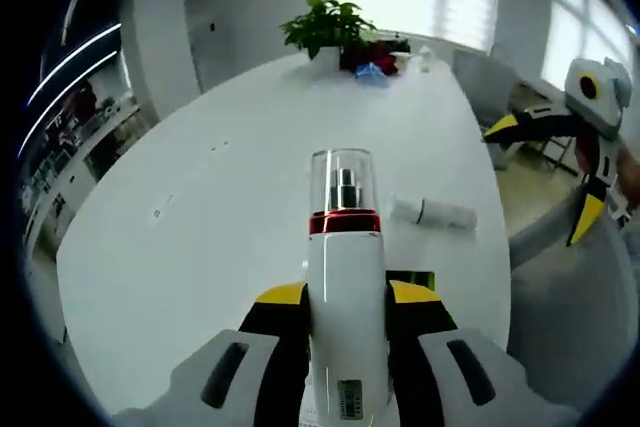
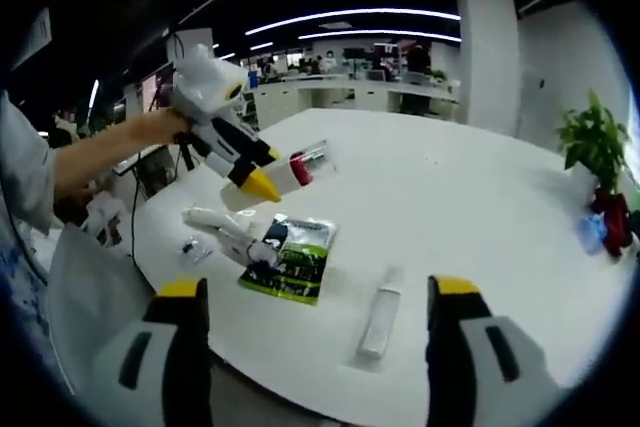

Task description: Arrange the skincare products in the storage area until every visible bottle or jar stands upright without overlapping.

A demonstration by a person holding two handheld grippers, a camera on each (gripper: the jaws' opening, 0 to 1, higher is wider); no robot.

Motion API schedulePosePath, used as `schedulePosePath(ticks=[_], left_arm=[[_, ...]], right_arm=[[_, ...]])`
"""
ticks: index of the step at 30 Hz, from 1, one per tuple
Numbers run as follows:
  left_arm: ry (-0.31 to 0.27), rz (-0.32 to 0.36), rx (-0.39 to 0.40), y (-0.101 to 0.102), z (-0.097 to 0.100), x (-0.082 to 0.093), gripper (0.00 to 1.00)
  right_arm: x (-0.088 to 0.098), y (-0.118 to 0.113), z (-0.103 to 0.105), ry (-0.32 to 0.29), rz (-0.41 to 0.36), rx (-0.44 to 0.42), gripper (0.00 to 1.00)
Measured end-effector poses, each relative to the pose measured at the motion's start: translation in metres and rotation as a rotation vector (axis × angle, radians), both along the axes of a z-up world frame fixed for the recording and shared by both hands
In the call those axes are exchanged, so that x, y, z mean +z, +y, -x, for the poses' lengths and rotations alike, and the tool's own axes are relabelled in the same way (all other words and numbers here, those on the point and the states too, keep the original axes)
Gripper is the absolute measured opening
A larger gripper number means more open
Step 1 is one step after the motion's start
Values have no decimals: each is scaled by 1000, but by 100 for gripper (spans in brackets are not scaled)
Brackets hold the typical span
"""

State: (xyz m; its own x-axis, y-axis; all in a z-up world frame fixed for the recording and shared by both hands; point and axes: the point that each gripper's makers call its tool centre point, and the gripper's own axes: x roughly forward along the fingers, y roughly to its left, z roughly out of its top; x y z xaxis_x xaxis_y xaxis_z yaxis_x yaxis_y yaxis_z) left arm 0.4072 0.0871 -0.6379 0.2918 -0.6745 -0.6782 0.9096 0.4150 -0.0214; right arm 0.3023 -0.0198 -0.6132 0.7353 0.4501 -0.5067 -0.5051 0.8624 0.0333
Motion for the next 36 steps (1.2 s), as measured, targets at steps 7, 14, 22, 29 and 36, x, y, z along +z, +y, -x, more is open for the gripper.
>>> schedulePosePath(ticks=[7, 14, 22, 29, 36], left_arm=[[32, 56, 12, -1, 25, 1, 25], [81, 128, 43, 3, 39, 2, 25], [166, 217, 69, 1, 57, 0, 25], [267, 336, 68, -9, 69, 5, 25], [359, 396, 49, -16, 81, 2, 25]], right_arm=[[3, 13, -12, -2, -49, 39, 81], [19, 28, -28, 9, -306, 33, 67], [19, 43, -43, 120, -598, 11, 59], [18, 60, -56, 196, -777, -6, 52], [16, 71, -62, 239, -861, -10, 44]])
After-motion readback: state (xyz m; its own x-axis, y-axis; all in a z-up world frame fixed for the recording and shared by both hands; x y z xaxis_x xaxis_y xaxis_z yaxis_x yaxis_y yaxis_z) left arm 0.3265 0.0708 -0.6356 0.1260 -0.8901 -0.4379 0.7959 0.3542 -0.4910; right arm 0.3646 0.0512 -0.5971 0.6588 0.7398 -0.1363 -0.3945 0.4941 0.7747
